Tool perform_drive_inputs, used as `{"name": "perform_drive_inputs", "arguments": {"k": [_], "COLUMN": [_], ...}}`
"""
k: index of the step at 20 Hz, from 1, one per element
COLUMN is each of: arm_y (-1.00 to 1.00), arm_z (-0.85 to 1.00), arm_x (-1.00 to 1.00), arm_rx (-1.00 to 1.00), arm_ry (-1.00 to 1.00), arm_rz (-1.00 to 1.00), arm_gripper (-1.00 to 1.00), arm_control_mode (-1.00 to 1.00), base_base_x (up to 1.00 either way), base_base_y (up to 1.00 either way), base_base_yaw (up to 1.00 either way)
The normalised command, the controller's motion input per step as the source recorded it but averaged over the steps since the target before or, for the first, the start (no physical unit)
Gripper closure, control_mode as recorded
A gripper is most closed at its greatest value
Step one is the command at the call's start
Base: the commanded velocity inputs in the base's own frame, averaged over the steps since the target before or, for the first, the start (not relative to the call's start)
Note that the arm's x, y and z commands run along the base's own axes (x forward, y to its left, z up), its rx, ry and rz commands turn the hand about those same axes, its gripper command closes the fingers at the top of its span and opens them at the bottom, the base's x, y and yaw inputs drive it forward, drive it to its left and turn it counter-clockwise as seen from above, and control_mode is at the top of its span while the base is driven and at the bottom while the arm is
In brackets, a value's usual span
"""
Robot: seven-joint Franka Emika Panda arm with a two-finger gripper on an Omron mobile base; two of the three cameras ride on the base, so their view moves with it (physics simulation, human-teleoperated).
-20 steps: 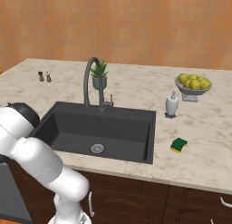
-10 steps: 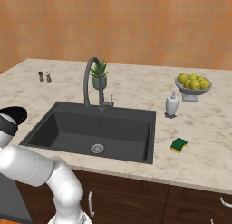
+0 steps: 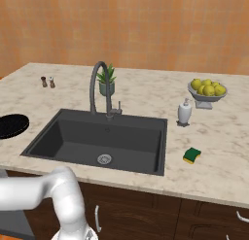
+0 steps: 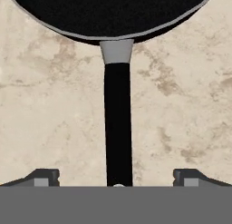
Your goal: Pick the pan and sponge and place them into the sink. Then turn on the water.
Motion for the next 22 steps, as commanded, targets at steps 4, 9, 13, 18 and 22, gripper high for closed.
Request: {"name": "perform_drive_inputs", "arguments": {"k": [4,9,13,18,22], "arm_y": [0.10,0.01,0.02,0.01,-0.14], "arm_z": [-0.36,-0.37,-0.47,-0.31,0.01], "arm_x": [0.04,0.03,0.01,0.00,-0.02], "arm_rx": [-0.05,-0.03,-0.03,-0.01,0.03], "arm_ry": [0.00,0.00,0.00,-0.01,0.00], "arm_rz": [0.00,0.00,0.00,0.00,-0.01], "arm_gripper": [-1.00,-1.00,1.00,1.00,1.00], "arm_control_mode": [-1.00,-1.00,-1.00,-1.00,-1.00], "base_base_x": [0.00,0.00,0.00,0.00,0.00], "base_base_y": [0.00,0.00,0.00,0.00,0.00], "base_base_yaw": [0.00,0.00,0.00,0.00,0.00]}}
